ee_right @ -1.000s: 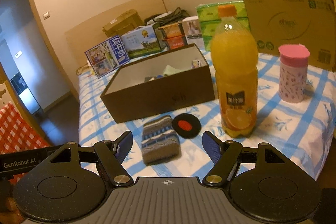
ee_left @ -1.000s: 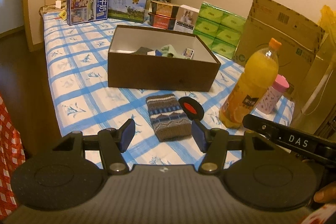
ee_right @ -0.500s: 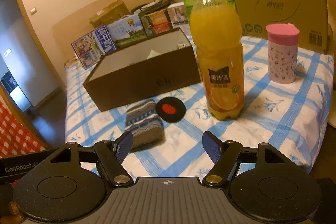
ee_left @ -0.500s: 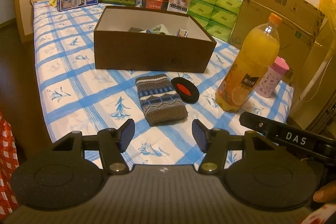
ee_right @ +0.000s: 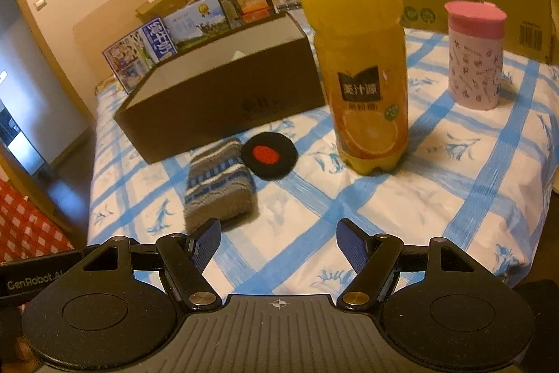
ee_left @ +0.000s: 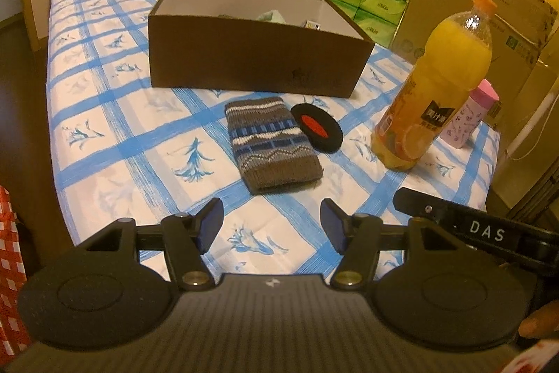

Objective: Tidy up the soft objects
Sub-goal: 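Lower left tool over the striped knit sock while right tool approaches the red-black pad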

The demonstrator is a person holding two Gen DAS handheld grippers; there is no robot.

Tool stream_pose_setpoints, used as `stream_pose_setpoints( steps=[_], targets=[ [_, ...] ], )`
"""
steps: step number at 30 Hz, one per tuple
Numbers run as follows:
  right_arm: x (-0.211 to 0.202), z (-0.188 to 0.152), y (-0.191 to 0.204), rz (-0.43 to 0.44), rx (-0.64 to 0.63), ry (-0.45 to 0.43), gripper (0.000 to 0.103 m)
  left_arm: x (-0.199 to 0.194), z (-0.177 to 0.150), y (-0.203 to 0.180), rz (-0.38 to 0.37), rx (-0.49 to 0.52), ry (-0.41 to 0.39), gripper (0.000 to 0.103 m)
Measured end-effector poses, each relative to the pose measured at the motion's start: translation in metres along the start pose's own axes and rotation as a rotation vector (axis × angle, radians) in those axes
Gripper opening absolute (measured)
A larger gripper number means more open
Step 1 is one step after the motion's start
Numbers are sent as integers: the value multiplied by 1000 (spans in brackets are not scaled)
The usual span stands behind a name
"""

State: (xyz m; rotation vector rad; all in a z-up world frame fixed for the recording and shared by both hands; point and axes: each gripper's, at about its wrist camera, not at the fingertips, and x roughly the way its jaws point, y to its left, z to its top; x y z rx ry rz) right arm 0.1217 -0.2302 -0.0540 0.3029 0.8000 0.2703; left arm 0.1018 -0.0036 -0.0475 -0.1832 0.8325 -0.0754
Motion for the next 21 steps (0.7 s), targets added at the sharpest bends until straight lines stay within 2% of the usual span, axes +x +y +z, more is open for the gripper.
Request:
stream_pose_setpoints(
  steps=[7, 10, 16, 21],
  targets=[
    [12, -4, -9, -8, 6, 0, 73, 17, -4, 0, -3, -4, 26, 58],
    [18, -6, -12, -25, -5, -3, 73, 25, -5, -1, -8, 4, 32, 62],
    [31, -2, -19, -55, -14, -21, 73, 44, -1, -12, -7, 56, 15, 62],
    [46, 5, -23, -45, -31, -42, 73, 67, 8, -22, 3, 100, 10, 63]
  ],
)
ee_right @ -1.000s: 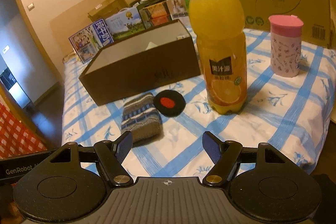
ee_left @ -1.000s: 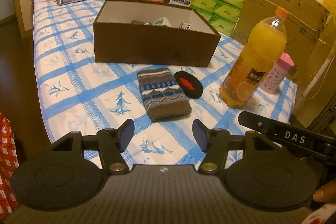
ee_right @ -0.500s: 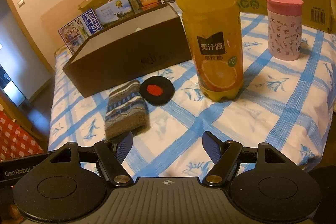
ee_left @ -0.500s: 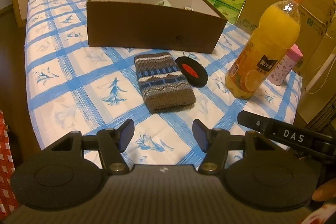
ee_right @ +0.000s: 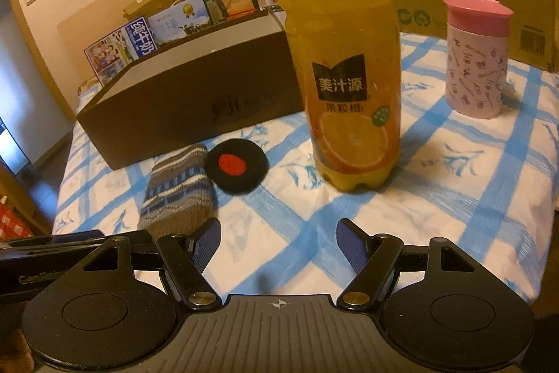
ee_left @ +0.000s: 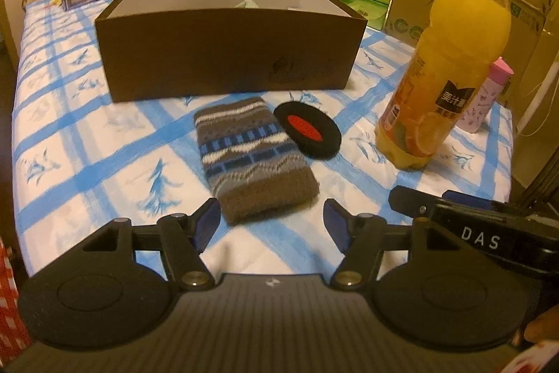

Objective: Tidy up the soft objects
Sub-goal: 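Lower left tool over the striped knit sock while right tool approaches the red-black pad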

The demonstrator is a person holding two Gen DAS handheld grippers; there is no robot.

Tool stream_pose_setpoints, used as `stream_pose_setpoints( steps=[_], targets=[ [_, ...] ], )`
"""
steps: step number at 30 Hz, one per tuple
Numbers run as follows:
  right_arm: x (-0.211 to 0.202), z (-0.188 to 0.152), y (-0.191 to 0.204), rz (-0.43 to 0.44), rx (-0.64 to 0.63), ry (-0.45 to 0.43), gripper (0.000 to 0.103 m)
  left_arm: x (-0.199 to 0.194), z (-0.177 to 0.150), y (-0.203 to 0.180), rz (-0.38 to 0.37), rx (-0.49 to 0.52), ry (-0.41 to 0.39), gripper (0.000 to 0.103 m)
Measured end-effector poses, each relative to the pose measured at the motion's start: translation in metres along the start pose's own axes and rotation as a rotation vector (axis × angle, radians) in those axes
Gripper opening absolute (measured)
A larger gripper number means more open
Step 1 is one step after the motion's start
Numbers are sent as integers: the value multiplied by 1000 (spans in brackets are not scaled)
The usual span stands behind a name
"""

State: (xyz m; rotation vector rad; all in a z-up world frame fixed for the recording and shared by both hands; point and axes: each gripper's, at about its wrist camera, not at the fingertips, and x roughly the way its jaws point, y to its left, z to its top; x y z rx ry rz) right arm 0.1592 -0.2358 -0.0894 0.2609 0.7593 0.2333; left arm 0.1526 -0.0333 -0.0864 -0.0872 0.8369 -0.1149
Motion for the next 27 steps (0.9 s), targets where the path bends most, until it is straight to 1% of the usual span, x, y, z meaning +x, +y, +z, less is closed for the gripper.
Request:
stream_pose_setpoints(
  steps=[4, 8, 14, 17, 22, 27],
  targets=[
    [12, 5, -3, 0, -16, -14, 73, 18, 9, -2, 14, 20, -7, 64],
    [22, 10, -10, -13, -6, -18, 73, 34, 16, -4, 17, 17, -4, 67],
    [26, 9, -17, -12, 8, -14, 73, 61, 18, -15, 44, 78, 2, 67],
    [30, 6, -20, -17, 21, 4, 73, 72, 17, -21, 65, 110, 9, 71],
    [34, 4, -22, -20, 19, 11, 73, 85, 15, -28, 106, 166, 0, 74],
    [36, 2, -23, -21, 27, 20, 73, 84, 14, -14, 143, 154, -10, 74]
  ],
)
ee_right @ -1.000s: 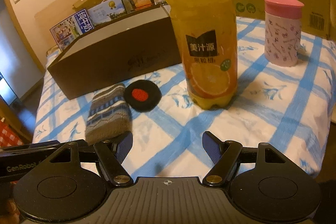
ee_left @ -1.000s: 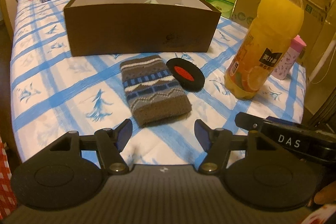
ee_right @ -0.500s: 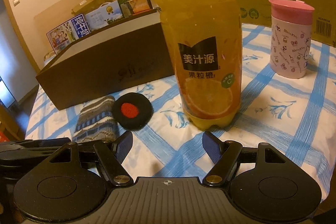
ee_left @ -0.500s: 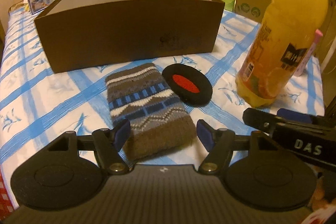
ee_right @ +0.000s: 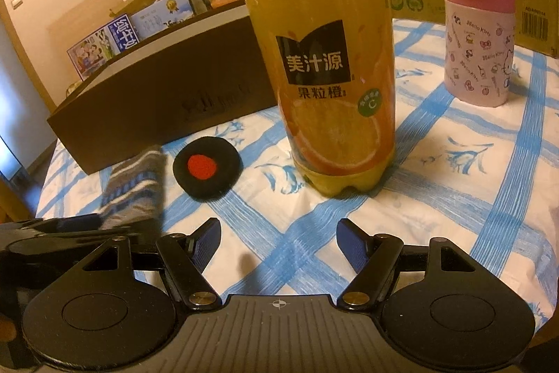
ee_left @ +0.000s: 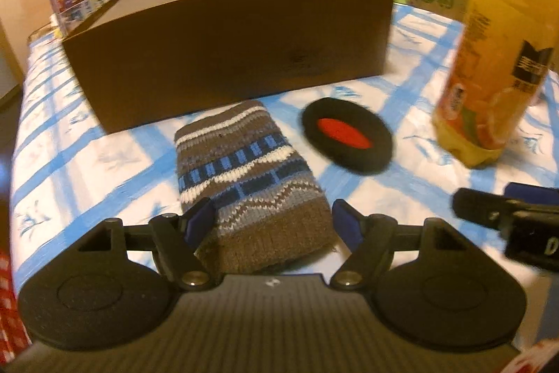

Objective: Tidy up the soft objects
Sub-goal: 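Lower left tool over the striped knit sock while right tool approaches the red-black pad, then close left tool on the striped sock while right tool grasps the red-black pad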

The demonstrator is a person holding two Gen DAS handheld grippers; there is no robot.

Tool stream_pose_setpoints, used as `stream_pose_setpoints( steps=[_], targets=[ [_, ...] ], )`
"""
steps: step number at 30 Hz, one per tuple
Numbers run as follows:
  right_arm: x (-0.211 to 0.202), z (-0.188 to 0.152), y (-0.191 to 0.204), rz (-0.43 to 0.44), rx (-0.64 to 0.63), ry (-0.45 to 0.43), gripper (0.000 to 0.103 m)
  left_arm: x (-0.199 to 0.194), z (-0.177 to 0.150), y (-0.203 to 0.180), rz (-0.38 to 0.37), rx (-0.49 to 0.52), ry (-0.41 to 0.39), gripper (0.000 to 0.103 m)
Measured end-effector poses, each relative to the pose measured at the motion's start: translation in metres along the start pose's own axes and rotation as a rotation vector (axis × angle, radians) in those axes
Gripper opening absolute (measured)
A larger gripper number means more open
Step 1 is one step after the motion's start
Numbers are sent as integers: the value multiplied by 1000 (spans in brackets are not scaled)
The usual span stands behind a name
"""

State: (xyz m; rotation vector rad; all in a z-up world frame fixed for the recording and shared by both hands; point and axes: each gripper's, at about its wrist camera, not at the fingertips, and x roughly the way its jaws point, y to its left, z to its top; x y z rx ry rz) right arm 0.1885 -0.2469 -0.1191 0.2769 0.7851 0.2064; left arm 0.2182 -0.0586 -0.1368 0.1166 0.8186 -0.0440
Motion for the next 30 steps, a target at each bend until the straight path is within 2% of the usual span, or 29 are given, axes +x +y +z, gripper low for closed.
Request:
stream_pose_setpoints(
  steps=[10, 18, 20, 25, 27, 30],
  targets=[
    [4, -4, 11, 25, -30, 12, 73, -12, -14, 53, 66, -102, 27, 76],
    [8, -4, 17, 29, -41, 16, 73, -18, -3, 64, -15, -215, 44, 78],
    [9, -4, 19, 31, -45, 17, 73, -14, 1, 59, -4, -199, 36, 78],
    [12, 1, 25, 43, -66, 9, 73, 9, 9, 52, 89, -107, 41, 81],
    [14, 3, 28, 48, -83, 2, 73, 16, 10, 60, 106, -109, 47, 84],
    [19, 7, 35, 56, -111, -5, 73, 24, 10, 77, 88, -160, 62, 85]
  ],
)
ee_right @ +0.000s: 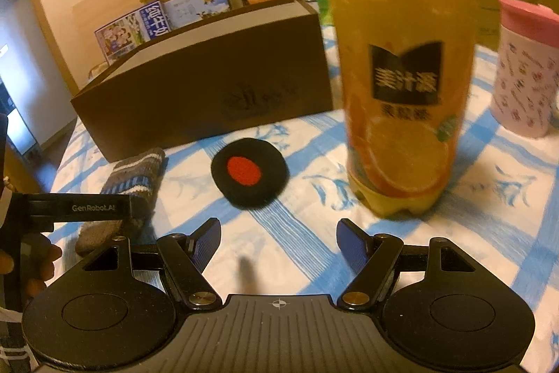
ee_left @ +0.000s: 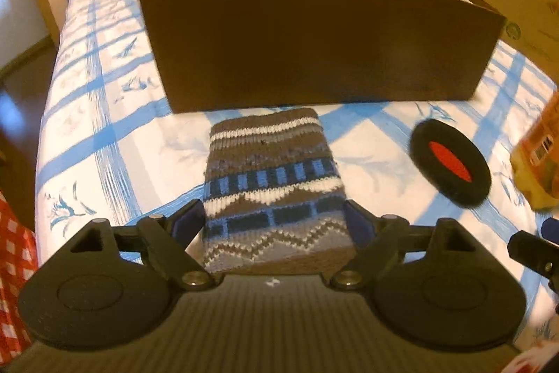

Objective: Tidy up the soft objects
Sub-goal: 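Close left tool on the striped sock while right tool grasps the red-black pad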

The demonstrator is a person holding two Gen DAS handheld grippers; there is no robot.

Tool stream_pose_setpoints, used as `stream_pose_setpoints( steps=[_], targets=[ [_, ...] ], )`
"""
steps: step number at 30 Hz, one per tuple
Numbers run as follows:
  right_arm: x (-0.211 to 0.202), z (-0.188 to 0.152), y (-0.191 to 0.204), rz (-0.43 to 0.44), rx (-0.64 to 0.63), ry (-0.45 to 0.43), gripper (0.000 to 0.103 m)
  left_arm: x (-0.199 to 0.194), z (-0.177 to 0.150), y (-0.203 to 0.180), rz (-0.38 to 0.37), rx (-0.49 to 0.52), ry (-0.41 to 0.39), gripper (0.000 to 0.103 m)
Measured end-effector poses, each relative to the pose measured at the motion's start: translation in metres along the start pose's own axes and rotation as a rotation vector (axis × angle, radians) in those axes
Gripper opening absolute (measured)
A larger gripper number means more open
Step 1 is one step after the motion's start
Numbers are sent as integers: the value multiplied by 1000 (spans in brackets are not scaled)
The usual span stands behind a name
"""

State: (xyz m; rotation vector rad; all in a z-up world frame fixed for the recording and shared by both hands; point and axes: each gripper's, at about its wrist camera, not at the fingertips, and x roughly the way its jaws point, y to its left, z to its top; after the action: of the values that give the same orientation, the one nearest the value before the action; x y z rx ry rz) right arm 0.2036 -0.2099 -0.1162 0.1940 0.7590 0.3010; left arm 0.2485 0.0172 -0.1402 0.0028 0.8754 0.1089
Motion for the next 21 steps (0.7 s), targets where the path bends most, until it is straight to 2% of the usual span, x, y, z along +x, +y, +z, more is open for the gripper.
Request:
stream_pose_setpoints(
  steps=[4, 6, 8, 11, 21],
  targets=[
    [12, 5, 11, 10, -54, 2, 73, 8, 0, 18, -40, -52, 17, 83],
    [21, 8, 19, 3, -87, 2, 73, 9, 0, 24, -66, -85, 16, 73],
    [31, 10, 25, -8, -111, -1, 73, 9, 0, 25, -62, -72, 0, 59],
    [44, 13, 30, -23, -118, -9, 73, 7, 1, 25, -68, -55, -24, 44],
    [78, 21, 28, -56, -102, -14, 73, 5, 2, 21, -63, -30, -45, 37]
  ],
)
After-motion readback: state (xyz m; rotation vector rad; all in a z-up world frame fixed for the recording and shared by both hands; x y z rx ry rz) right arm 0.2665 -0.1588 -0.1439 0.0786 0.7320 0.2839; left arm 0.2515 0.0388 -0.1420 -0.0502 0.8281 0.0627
